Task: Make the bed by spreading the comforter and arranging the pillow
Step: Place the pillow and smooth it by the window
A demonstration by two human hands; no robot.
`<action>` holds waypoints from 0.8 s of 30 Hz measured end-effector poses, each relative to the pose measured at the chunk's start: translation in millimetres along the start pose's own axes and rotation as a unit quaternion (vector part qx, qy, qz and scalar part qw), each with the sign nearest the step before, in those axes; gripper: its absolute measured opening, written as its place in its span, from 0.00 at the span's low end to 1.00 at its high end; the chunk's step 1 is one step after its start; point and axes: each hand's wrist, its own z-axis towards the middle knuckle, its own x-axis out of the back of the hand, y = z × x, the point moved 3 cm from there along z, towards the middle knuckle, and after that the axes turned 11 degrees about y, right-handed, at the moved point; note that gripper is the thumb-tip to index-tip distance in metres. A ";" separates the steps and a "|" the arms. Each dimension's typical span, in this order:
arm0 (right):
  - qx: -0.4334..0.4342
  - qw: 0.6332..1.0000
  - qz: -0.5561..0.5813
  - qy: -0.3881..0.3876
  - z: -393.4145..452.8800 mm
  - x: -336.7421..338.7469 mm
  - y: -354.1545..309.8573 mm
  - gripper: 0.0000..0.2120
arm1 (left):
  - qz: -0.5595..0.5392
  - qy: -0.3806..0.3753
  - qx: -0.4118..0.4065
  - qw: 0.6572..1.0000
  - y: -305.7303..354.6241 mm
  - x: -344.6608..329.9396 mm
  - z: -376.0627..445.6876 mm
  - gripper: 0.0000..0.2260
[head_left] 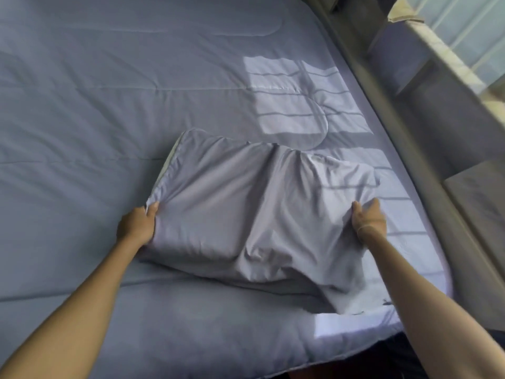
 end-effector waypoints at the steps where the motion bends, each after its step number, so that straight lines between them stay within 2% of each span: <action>1: 0.017 1.000 -0.011 0.004 12.2 7.0 -7.9 0.26 | 0.001 -0.023 0.006 1.000 -5.2 -4.5 -15.0 0.28; 4: 0.088 0.995 -0.034 0.041 21.4 18.2 -46.7 0.26 | -0.013 -0.080 0.028 0.996 -15.6 -13.6 -52.8 0.26; 6: 0.214 0.976 0.006 0.045 -15.9 4.9 -82.2 0.28 | -0.018 -0.052 0.043 0.998 -10.6 -13.4 -62.4 0.23; 7: 0.300 0.954 -0.006 0.016 -46.1 -10.6 -95.3 0.30 | -0.029 -0.015 0.050 0.998 -3.5 -12.7 -64.4 0.21; 9: 0.450 0.884 -0.100 -0.074 -114.4 -44.7 -103.7 0.36 | -0.074 0.065 0.060 0.993 9.9 -12.2 -66.5 0.19; 10: 0.488 0.855 -0.136 -0.111 -135.6 -55.1 -97.4 0.36 | -0.081 0.090 0.053 0.991 16.0 -12.6 -67.9 0.20; 11: 0.501 0.843 -0.150 -0.127 -144.9 -56.0 -89.8 0.35 | -0.068 0.105 0.037 0.991 18.6 -13.9 -68.0 0.20; 13: 0.462 0.866 -0.156 -0.111 -120.3 -41.2 -70.9 0.33 | -0.023 0.121 0.006 0.992 17.5 -16.6 -66.5 0.18; 17: 0.250 0.937 -0.237 -0.050 -4.7 12.6 5.2 0.30 | 0.028 0.143 -0.008 0.989 5.3 -8.0 -61.0 0.17; 20: 0.120 0.963 -0.240 -0.029 37.8 55.7 53.8 0.33 | 0.002 0.144 0.011 0.990 8.8 -4.3 -58.2 0.14; 22: 0.114 0.968 -0.223 -0.008 39.8 60.1 60.5 0.34 | -0.049 0.150 0.030 0.987 18.8 -4.8 -46.1 0.11; 24: 0.153 0.972 -0.177 0.000 28.0 53.8 55.4 0.30 | -0.091 0.159 0.031 0.983 36.6 -8.1 -24.4 0.14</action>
